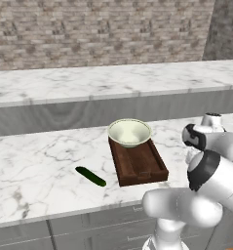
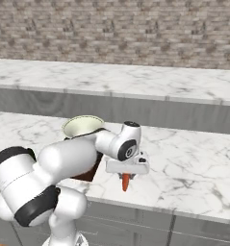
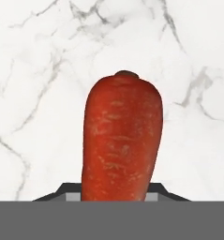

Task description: Place the two vegetables and bowl onto the tray for setting up a vegetable dip station.

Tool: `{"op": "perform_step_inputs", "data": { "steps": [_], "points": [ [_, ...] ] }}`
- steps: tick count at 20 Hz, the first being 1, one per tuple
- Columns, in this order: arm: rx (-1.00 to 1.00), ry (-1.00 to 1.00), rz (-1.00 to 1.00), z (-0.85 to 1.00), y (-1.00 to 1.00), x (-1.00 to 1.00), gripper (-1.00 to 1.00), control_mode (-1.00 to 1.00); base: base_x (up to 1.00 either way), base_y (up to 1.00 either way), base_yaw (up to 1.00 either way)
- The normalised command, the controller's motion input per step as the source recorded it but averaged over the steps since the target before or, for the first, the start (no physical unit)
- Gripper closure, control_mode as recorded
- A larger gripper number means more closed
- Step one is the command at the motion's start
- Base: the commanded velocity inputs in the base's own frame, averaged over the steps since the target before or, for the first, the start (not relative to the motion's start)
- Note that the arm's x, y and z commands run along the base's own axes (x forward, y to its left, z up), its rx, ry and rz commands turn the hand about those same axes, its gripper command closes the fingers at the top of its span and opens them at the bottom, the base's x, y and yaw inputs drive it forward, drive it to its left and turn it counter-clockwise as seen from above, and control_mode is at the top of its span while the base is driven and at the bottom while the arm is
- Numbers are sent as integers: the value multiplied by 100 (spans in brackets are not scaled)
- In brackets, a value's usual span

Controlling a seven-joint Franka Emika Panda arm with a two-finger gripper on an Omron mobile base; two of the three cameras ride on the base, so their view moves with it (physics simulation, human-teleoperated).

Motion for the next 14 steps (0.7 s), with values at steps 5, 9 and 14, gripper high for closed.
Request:
{"op": "perform_step_inputs", "data": {
  "steps": [5,9,14],
  "points": [
    [0,-15,31,27,18,-26,100,-100,0,0,0],
    [0,-18,32,27,23,-17,100,-100,0,0,0],
    [2,-20,31,28,27,-9,100,-100,0,0,0]
  ]
}}
